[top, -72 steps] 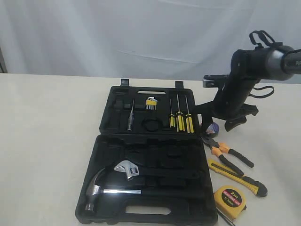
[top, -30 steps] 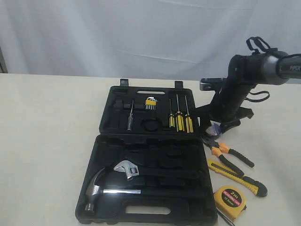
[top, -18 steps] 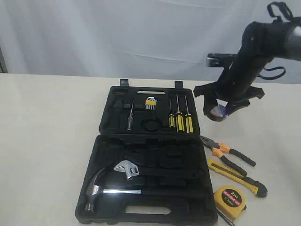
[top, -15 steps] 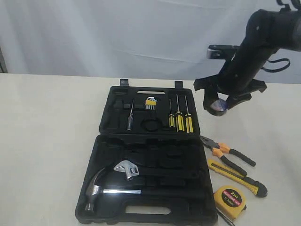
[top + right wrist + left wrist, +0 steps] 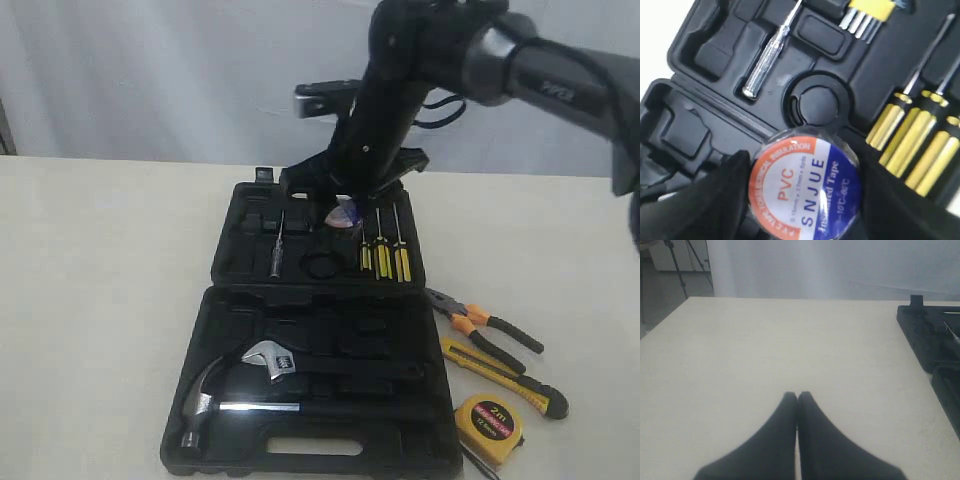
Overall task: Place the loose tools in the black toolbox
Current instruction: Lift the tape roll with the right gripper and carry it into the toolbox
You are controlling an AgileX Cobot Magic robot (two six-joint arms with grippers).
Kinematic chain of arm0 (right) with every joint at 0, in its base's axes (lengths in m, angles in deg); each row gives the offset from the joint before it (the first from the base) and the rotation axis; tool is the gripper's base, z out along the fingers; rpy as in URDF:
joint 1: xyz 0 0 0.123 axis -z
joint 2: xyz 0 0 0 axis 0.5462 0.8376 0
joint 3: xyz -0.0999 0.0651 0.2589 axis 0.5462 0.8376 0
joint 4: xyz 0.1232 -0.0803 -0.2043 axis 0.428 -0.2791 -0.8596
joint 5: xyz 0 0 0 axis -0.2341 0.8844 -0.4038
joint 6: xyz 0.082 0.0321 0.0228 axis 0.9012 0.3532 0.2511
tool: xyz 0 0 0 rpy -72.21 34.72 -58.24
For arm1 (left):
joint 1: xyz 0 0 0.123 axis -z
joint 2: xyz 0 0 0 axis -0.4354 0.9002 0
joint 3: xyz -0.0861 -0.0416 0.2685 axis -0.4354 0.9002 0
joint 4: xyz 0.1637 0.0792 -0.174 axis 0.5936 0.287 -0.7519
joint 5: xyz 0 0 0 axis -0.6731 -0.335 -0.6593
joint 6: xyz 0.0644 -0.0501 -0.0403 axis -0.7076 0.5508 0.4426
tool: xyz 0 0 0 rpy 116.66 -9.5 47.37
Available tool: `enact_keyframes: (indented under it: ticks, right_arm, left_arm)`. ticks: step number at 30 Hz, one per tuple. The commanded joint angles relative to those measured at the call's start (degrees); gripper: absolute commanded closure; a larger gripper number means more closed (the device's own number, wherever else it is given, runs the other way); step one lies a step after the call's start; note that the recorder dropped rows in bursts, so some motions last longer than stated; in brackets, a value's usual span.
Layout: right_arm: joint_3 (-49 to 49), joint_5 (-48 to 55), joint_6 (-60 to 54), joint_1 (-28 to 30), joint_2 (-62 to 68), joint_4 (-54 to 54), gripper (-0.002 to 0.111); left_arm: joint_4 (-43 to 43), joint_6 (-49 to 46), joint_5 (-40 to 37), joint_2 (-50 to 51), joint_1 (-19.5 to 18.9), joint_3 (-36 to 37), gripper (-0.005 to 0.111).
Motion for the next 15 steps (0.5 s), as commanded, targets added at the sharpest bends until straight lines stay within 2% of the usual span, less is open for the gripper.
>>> enact_keyframes:
  ticks: [1, 15]
  right_arm:
    - [-4.29, 1.01, 0.85, -0.79, 5.44, -2.43, 0.083]
    - [-5.25, -6.32, 1.01, -0.79, 12.97, -2.43, 0.083]
  left_arm:
    - [0.00, 0.33, 0.31, -0.07, 0.27, 0.15, 0.107]
    - [0.00, 0.33, 0.31, -0.07, 0.27, 0.15, 0.107]
